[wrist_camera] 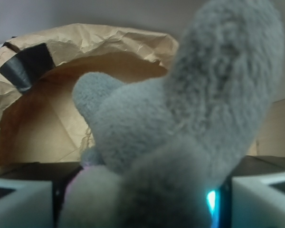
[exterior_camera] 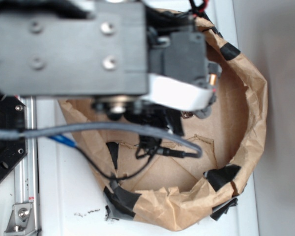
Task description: Grab the gray animal.
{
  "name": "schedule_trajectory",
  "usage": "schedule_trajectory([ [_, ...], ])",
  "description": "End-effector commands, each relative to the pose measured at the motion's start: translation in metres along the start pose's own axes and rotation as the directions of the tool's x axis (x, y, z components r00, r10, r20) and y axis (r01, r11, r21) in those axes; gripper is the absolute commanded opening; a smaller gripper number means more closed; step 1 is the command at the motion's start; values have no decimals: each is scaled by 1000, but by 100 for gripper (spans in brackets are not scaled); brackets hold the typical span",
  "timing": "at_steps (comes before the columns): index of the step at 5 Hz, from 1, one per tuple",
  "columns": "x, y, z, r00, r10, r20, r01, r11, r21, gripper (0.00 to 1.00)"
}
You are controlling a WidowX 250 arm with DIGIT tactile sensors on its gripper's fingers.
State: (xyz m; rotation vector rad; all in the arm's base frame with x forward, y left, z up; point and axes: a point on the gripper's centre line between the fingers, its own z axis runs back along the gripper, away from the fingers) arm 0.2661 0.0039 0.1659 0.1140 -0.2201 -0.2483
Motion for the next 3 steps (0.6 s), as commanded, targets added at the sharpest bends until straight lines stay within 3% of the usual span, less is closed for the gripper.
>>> schedule_trajectory([
  [1, 5, -7, 2, 999, 31, -14, -32, 997, -77, 0],
  [3, 3, -2, -4, 998, 56, -36, -59, 995, -76, 0],
])
